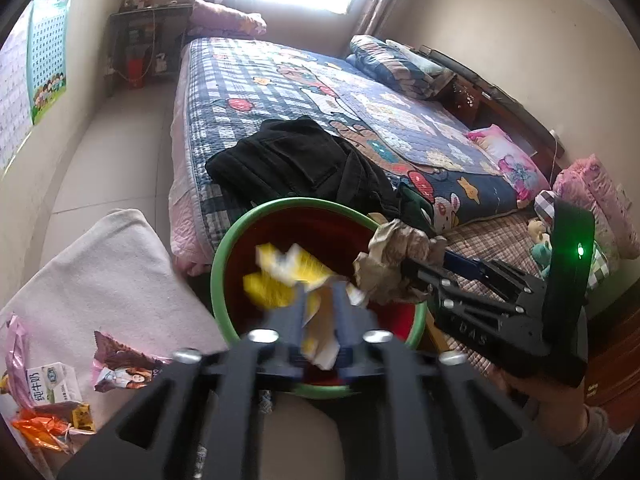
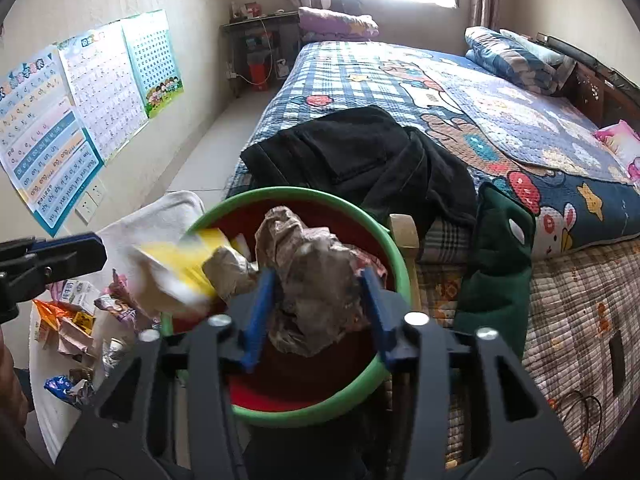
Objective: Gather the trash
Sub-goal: 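Carry the yellow box and foil ball to the red bucket and release both, then grasp the blue wrapper with the left tool while the right tool grasps the white paper cup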
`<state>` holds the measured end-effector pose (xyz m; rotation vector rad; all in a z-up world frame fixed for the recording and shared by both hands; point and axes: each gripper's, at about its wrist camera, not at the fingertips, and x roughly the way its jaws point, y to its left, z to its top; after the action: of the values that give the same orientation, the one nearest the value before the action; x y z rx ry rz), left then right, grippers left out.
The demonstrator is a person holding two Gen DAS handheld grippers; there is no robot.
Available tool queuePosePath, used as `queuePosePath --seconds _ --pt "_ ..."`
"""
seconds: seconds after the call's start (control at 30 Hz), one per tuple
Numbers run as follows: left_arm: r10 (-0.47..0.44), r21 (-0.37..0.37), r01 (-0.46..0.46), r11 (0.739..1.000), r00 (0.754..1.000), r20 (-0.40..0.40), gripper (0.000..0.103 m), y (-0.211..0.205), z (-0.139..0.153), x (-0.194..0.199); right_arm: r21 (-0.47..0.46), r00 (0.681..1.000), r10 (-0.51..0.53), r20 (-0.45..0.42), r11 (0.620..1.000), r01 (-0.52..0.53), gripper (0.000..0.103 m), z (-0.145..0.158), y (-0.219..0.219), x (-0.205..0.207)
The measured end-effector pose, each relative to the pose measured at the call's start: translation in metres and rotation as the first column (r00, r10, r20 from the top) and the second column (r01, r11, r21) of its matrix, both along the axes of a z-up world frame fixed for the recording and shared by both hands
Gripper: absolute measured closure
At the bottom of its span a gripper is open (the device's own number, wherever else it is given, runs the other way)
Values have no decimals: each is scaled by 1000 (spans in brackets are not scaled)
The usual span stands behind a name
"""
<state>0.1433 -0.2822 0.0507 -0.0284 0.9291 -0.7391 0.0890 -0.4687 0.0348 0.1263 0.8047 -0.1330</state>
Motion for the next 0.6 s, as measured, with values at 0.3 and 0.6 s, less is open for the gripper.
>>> queuePosePath --seconds 0.3,0.6 --pt "68 39 -71 997 995 80 8 17 11 -6 -39 999 -20 32 999 22 5 2 4 -9" --pt "169 110 -179 978 981 97 8 65 6 -23 -70 999 10 31 998 -8 5 7 47 -22"
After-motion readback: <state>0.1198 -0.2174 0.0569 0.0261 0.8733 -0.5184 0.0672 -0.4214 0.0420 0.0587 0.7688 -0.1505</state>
